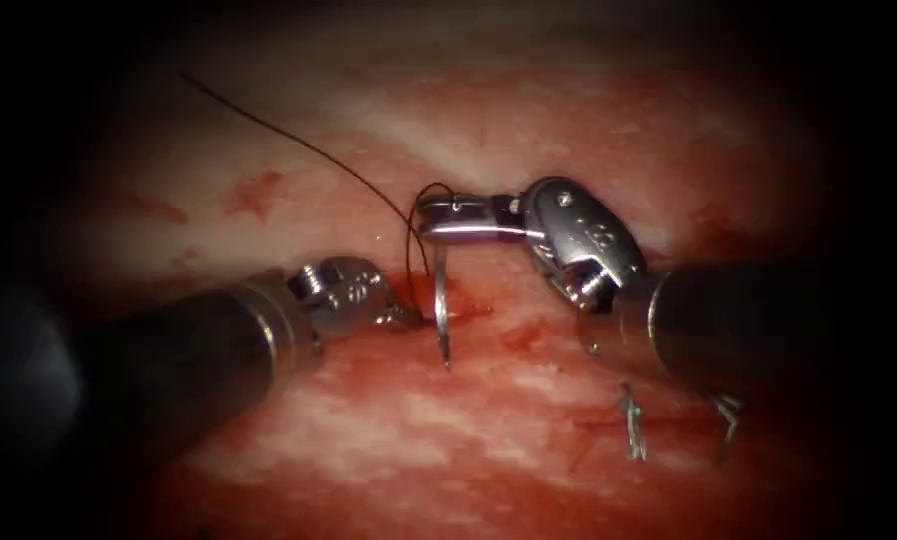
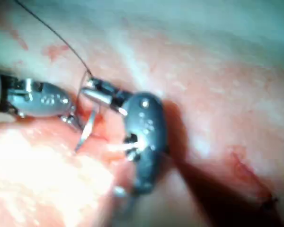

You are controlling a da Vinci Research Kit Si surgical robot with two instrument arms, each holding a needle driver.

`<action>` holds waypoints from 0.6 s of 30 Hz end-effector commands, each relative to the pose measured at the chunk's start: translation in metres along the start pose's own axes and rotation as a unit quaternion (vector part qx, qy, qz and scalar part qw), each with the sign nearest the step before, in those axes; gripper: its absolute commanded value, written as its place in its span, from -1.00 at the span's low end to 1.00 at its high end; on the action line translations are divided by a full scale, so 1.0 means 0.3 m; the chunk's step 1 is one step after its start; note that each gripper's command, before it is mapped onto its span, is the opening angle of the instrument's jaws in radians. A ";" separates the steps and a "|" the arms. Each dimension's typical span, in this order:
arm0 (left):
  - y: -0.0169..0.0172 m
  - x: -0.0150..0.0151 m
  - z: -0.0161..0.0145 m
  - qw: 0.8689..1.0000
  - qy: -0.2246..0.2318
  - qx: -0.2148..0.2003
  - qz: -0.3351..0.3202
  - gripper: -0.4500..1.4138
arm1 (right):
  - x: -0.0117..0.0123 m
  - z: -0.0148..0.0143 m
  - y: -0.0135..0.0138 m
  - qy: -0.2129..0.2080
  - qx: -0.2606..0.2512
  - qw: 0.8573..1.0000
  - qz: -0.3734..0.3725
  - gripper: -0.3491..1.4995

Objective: Wound Closure

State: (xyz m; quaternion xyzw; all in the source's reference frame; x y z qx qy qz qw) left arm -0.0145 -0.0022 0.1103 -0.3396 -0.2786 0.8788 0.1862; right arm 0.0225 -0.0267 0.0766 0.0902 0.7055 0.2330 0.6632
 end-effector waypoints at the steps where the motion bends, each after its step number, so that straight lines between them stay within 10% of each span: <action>1: 0.000 0.000 0.003 1.000 0.001 -0.002 0.001 -1.00 | -0.0039 0.0020 0.0012 -0.004 -0.001 1.000 -0.004 -1.00; 18: 0.011 0.002 0.001 1.000 0.003 -0.011 0.006 -1.00 | -0.0080 0.0032 0.0055 -0.024 -0.009 0.999 -0.025 -1.00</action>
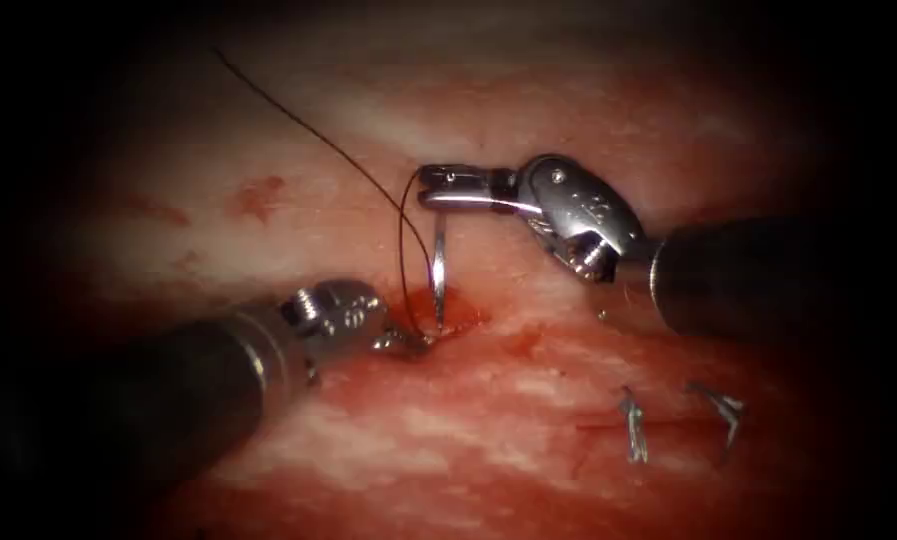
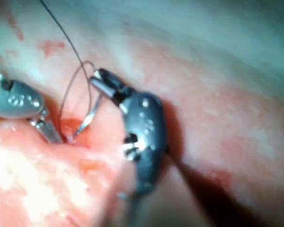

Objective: Wound Closure

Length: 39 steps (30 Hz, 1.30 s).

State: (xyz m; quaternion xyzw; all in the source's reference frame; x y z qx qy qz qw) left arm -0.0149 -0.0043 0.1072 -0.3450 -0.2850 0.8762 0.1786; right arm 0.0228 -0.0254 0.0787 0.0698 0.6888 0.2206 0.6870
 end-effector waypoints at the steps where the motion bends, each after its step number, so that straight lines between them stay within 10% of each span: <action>1: 0.000 0.000 0.003 1.000 0.000 -0.001 0.001 -1.00 | -0.0041 0.0016 -0.0018 -0.002 0.001 1.000 -0.001 -1.00; 16: 0.002 0.002 -0.001 1.000 0.006 -0.001 0.000 -1.00 | -0.0164 -0.0008 -0.0147 -0.054 0.013 0.995 -0.080 -1.00; 39: 0.017 0.004 0.000 0.999 0.035 0.016 -0.001 -1.00 | -0.0116 -0.0005 -0.0173 -0.040 0.036 0.998 -0.040 -1.00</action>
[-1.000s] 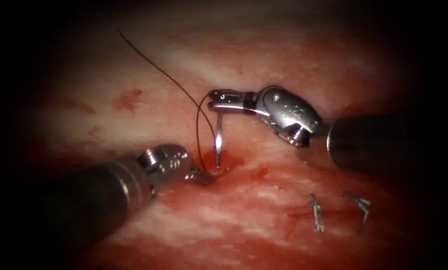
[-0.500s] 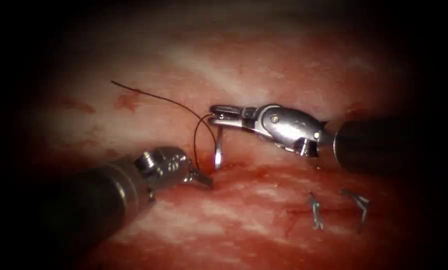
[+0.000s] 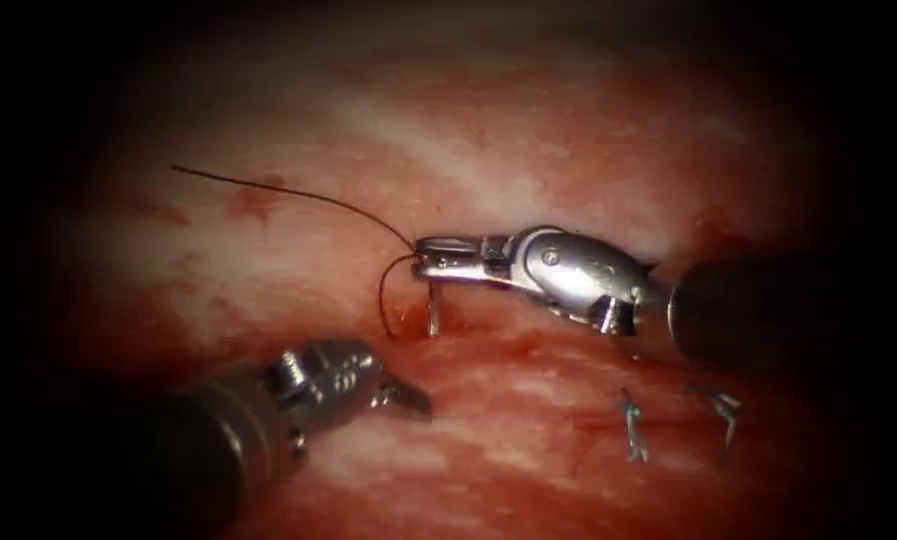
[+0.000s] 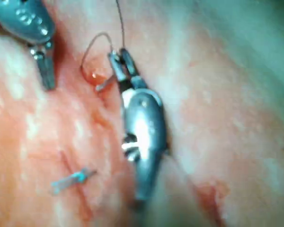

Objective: Wound Closure

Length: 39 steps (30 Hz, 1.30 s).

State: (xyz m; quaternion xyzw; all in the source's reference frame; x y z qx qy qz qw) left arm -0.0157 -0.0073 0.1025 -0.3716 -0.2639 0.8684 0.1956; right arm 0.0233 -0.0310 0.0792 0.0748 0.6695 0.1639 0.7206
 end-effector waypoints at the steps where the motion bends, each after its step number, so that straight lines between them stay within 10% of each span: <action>1: 0.000 0.000 0.004 1.000 0.001 -0.001 0.000 -1.00 | -0.0020 0.0022 -0.0007 0.003 0.000 1.000 0.006 -1.00; 39: -0.010 -0.006 0.009 1.000 0.018 0.012 0.012 -1.00 | 0.0114 0.0038 0.0089 0.028 -0.010 0.999 0.027 -1.00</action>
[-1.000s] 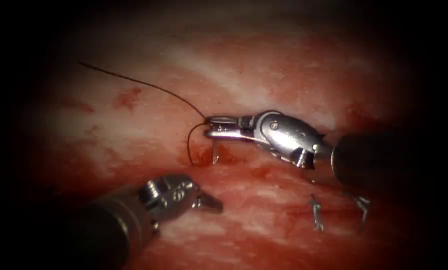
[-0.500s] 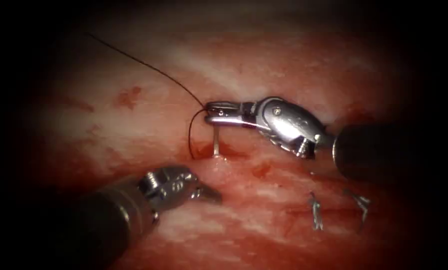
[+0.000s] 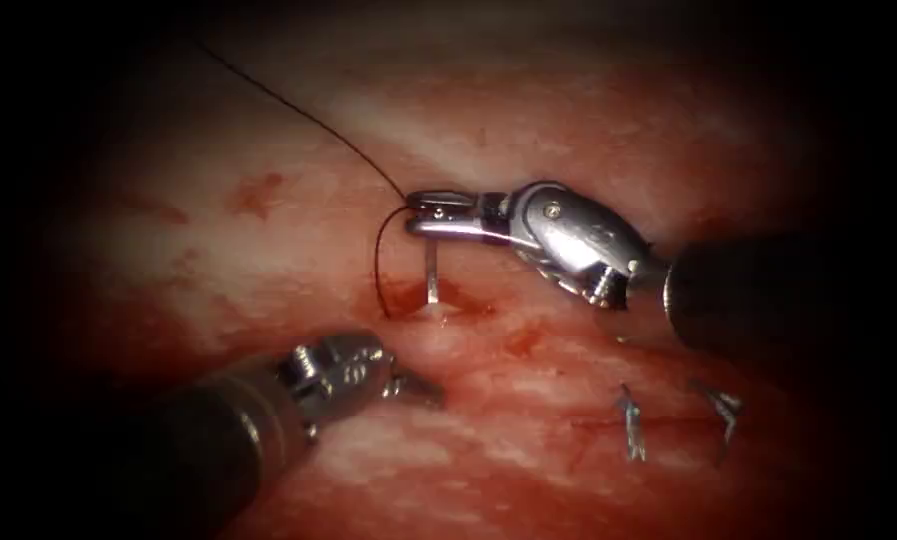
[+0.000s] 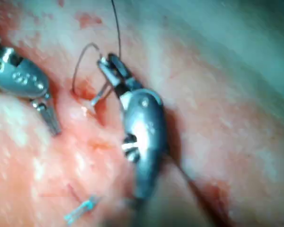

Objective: Wound Closure

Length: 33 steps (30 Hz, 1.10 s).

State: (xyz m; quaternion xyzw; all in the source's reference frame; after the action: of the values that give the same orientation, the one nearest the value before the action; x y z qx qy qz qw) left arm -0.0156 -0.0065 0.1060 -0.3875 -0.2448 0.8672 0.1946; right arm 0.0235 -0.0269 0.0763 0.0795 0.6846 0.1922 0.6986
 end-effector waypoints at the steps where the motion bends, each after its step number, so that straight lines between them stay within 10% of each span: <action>1: -0.001 -0.001 0.003 1.000 0.000 -0.001 0.000 -1.00 | -0.0023 0.0021 -0.0008 0.001 0.001 1.000 0.001 -1.00; 33: -0.001 -0.001 0.003 1.000 -0.001 0.000 0.001 -1.00 | -0.0026 0.0014 -0.0069 -0.035 0.004 0.969 0.245 -1.00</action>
State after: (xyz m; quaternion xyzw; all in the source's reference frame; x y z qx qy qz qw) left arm -0.0152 -0.0063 0.1062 -0.3866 -0.2433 0.8682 0.1939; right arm 0.0235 -0.0288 0.0757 0.2620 0.6152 0.3590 0.6511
